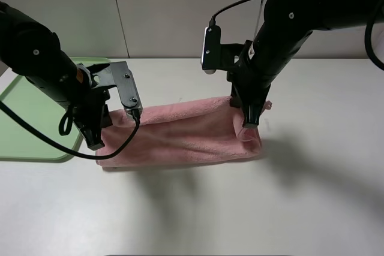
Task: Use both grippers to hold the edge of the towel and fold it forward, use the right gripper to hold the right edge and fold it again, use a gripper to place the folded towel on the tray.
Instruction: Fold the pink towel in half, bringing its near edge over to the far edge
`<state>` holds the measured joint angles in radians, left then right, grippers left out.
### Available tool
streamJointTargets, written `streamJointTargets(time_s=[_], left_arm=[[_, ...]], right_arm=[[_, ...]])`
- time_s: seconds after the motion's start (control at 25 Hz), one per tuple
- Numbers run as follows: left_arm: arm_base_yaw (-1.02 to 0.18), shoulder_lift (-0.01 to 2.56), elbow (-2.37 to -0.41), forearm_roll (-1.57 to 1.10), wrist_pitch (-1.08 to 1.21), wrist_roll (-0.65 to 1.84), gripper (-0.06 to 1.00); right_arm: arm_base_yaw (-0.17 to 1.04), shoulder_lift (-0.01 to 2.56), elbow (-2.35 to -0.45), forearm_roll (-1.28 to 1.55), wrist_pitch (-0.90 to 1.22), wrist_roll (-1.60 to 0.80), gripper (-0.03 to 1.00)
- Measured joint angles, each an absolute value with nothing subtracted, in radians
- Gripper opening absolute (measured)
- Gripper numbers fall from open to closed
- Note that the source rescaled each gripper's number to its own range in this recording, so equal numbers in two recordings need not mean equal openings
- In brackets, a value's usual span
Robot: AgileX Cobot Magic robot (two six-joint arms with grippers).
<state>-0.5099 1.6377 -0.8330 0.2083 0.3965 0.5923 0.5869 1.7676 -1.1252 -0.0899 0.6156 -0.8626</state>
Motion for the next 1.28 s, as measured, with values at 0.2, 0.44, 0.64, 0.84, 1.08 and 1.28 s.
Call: streamJointTargets(time_s=[0.2, 0.44, 0.64, 0.84, 1.08, 1.28], left_arm=[[-0.51, 1.671, -0.833, 0.212, 0.33, 0.592, 0.0], [-0.51, 1.68, -0.833, 0.212, 0.235, 0.592, 0.0], [-0.51, 1.68, -0.833, 0.212, 0.184, 0.592, 0.0], [-0.485, 1.68, -0.833, 0.208, 0.189, 0.58, 0.0], [-0.468, 1.68, -0.833, 0.208, 0.202, 0.555, 0.0], [-0.468, 1.68, -0.833, 0.208, 0.202, 0.547, 0.05]], right_arm=[[0.587, 1.778, -1.125, -0.098, 0.598, -0.846, 0.0], [0.587, 1.78, -1.125, -0.147, 0.546, -0.785, 0.0], [0.587, 1.784, -1.125, -0.173, 0.531, -0.764, 0.0], [0.587, 1.784, -1.125, -0.2, 0.529, -0.752, 0.0], [0.587, 1.784, -1.125, -0.225, 0.527, -0.727, 0.0], [0.587, 1.784, -1.125, -0.225, 0.526, -0.727, 0.0]])
